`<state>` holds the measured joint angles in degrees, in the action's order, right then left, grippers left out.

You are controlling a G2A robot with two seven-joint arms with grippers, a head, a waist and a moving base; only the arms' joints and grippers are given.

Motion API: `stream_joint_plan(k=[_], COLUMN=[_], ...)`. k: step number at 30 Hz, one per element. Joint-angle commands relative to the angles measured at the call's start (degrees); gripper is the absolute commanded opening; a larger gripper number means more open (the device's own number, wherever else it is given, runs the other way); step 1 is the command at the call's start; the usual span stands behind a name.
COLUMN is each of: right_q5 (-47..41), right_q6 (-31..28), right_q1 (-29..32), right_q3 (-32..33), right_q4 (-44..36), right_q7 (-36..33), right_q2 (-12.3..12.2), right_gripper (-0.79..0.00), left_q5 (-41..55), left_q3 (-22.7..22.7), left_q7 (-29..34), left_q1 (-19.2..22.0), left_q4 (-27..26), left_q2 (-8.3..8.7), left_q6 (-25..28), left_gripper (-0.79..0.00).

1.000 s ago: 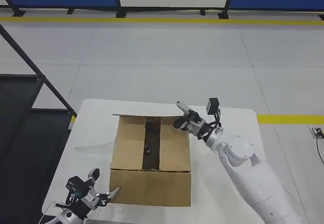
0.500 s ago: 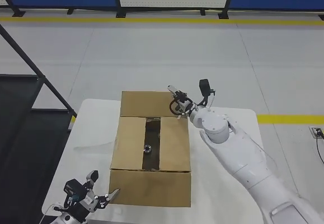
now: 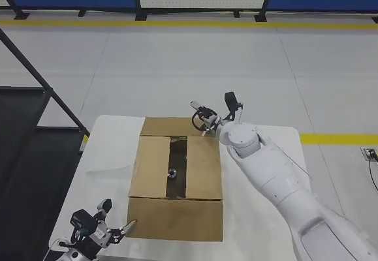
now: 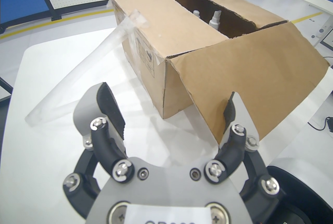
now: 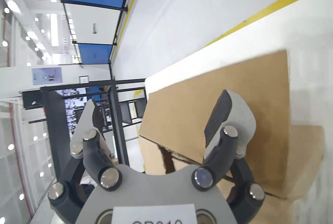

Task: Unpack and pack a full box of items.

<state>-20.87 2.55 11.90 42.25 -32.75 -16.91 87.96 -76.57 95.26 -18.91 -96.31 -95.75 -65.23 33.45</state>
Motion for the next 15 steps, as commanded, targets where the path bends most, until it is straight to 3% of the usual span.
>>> stream_joint_plan(k=[1, 4, 9, 15], right_q5=[-0.61, -0.75, 3.81, 8.99], right_q6=[-3.34, -6.15, -3.32, 1.56], right_q1=[0.71, 3.27, 9.84, 16.74], right_q3=[1.04, 2.64, 3.68, 4.15], right_q4=[-1.45, -6.04, -16.44, -25.37], right_q7=[-2.58, -9.47, -19.56, -21.42], right_q2=[-0.33, -1.49, -4.00, -5.66], right_gripper=[0.000, 0.000, 0.000, 0.000], left_q5=[0.97, 3.10, 7.34, 8.96], left_q3=[0.27, 1.03, 2.45, 3.53], left_q7=[-0.43, -1.00, -1.02, -0.51], left_q1=[-0.07, -0.15, -0.48, -1.11], left_q4=[-0.17, -0.59, -1.67, -2.68], left_q2=[0.01, 0.04, 0.03, 0.11], left_q6=[0.09, 0.23, -0.10, -0.01], left_gripper=[0.000, 0.000, 0.000, 0.000])
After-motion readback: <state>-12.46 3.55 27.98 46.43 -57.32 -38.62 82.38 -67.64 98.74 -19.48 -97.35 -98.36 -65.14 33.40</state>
